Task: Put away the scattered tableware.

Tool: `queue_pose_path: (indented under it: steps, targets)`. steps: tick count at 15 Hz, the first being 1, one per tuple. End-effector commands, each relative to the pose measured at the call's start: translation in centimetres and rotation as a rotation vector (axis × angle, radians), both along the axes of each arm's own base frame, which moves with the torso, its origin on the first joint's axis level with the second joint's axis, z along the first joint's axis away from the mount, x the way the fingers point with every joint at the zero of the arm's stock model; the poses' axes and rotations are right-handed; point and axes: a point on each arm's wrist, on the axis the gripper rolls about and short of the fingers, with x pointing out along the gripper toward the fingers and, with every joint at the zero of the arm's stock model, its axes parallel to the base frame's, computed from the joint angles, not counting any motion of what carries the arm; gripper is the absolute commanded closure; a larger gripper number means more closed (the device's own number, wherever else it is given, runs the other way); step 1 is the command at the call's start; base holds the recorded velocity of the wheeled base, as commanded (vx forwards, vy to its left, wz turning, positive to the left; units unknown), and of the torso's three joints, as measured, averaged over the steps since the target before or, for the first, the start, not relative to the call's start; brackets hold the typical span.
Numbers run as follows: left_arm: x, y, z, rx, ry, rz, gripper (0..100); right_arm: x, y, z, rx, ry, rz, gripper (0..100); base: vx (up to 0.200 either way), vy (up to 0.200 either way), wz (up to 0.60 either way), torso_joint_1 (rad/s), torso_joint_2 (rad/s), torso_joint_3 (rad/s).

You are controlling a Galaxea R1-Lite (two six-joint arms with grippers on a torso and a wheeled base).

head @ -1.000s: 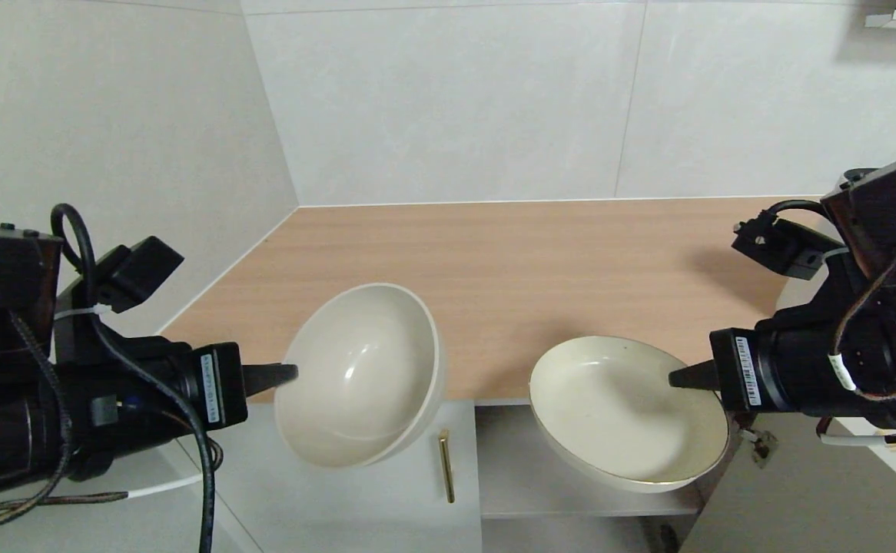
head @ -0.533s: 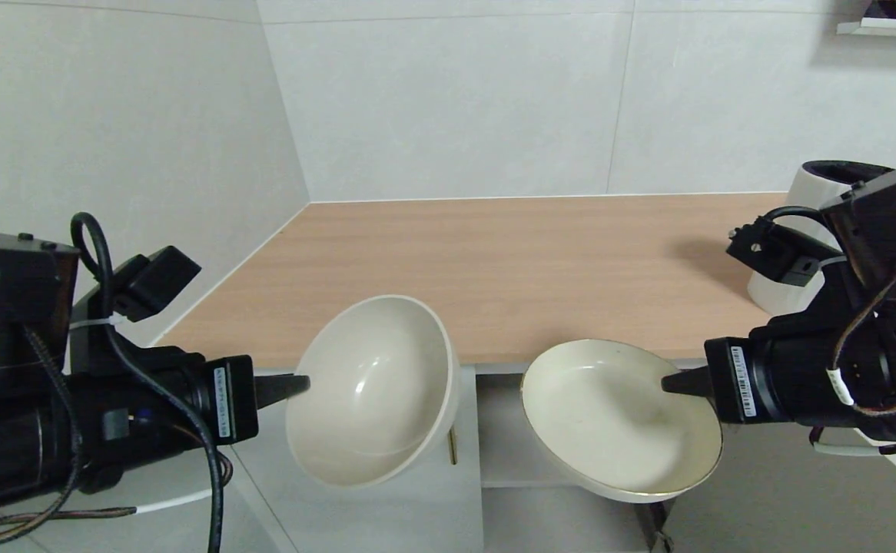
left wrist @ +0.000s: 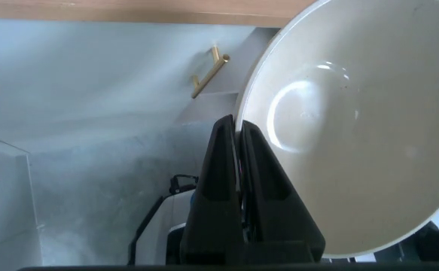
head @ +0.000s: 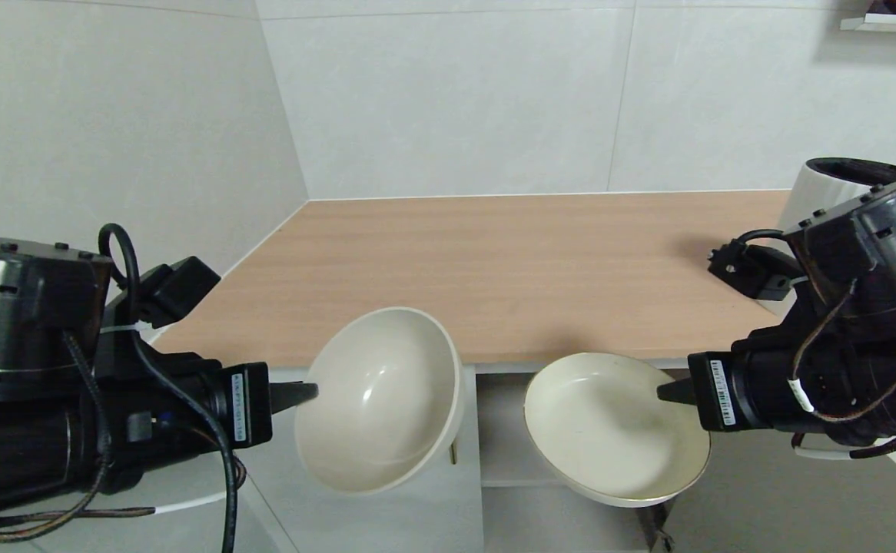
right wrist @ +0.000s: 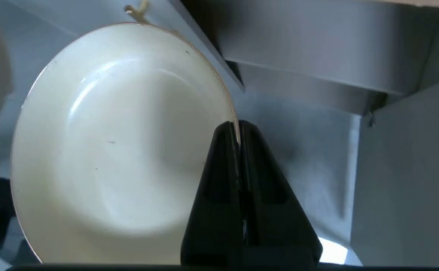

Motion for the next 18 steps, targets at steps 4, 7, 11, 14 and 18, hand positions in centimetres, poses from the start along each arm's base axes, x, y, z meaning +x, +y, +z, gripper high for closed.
queue_pose_path:
  steps: [4, 7, 11, 14, 18]
  targets:
    - [0.4, -0.4, -0.9, 0.016, 0.037, -0.009, 100, 0.8, 0.3, -0.8, -0.015, 0.018, -0.013, 100, 0.000, 0.000, 0.00, -0.135, 0.34, 0.201]
    - [0.5, -0.6, -1.0, 0.018, 0.041, -0.014, 100, 1.0, 0.3, -1.0, -0.019, 0.025, -0.014, 100, 0.000, 0.000, 0.00, -0.176, 0.47, 0.276]
    - [0.4, -0.8, -1.2, 0.023, 0.049, -0.022, 100, 1.4, 0.6, -1.5, -0.033, 0.029, -0.025, 100, 0.000, 0.000, 0.00, -0.163, 0.46, 0.300]
    - [0.4, -0.8, -1.2, 0.023, 0.049, -0.025, 100, 1.5, 0.7, -1.5, -0.033, 0.029, -0.024, 100, 0.000, 0.000, 0.00, -0.134, 0.45, 0.308]
    - [0.4, -0.8, -1.2, 0.023, 0.049, -0.024, 100, 1.6, 0.8, -1.8, -0.041, 0.037, -0.025, 100, 0.000, 0.000, 0.00, -0.083, 0.37, 0.265]
